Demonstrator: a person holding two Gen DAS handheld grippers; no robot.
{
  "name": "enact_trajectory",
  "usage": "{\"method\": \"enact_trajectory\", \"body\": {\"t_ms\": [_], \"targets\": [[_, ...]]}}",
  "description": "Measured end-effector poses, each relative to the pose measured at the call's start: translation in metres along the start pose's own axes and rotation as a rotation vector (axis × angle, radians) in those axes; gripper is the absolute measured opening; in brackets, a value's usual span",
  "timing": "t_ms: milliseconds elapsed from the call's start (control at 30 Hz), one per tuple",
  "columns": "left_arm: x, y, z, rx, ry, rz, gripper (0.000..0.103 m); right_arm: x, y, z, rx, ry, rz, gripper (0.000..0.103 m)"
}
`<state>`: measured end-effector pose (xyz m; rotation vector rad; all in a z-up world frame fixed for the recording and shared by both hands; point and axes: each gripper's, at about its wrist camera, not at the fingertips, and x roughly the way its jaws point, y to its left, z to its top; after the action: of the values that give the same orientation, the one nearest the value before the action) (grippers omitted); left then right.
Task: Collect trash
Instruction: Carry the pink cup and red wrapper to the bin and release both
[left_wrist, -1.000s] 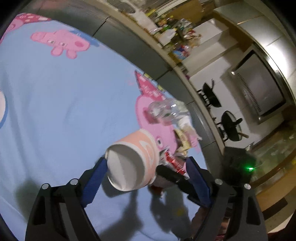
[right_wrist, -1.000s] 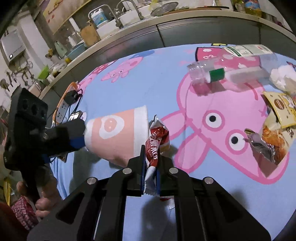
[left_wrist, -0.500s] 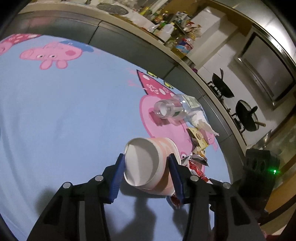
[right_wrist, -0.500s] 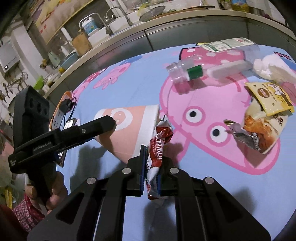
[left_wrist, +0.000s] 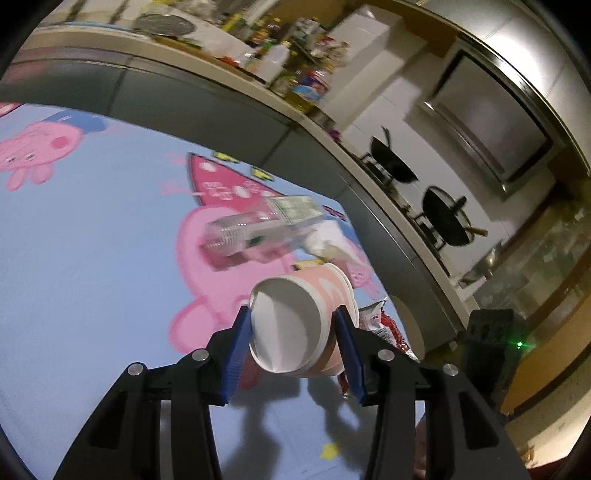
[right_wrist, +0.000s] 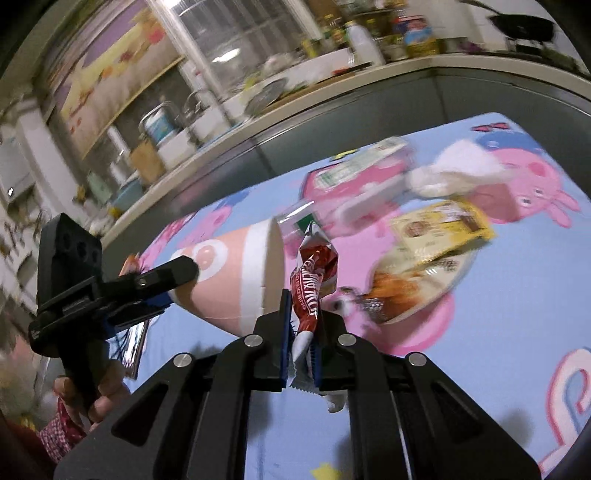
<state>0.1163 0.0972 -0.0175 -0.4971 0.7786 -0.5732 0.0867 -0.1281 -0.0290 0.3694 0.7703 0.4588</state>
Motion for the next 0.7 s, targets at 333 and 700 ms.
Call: {"method": "enact_trajectory", "body": {"t_ms": [333,700], "targets": [[0.119,-0.128,0.014,0.230,0.166,-0.104,0.046,-0.090,-0.122,0.004,0.199,-0.184,-0.165,0.008],[0.271,-0.275,-0.002,0.454,0.305,-0.154,0.046,-0.189,-0.292,0.007,0.410,-0.338,-0.391,0.009]]}}
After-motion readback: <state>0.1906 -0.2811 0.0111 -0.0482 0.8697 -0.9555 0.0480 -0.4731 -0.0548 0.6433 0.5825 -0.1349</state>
